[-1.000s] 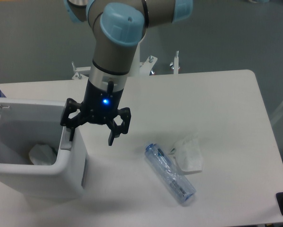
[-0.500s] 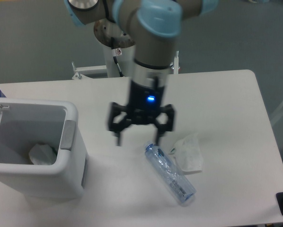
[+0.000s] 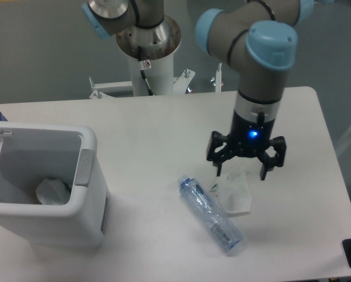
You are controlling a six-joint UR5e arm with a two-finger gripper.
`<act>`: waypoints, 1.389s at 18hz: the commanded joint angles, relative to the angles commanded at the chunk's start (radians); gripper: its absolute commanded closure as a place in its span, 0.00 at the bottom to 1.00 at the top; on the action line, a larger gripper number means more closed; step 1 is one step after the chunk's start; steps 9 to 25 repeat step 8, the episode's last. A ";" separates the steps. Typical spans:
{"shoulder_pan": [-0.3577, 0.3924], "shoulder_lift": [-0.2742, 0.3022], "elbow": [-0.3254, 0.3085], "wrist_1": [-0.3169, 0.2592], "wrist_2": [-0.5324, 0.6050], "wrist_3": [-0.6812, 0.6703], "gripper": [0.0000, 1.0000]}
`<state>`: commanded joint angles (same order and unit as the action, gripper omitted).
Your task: Open the trash can
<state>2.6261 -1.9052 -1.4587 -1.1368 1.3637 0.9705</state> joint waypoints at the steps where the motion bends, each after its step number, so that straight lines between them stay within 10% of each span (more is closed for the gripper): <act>1: 0.002 -0.014 -0.006 0.002 0.006 0.057 0.00; 6: 0.003 -0.048 -0.023 0.009 0.153 0.223 0.00; 25: -0.003 -0.048 -0.029 0.014 0.155 0.249 0.00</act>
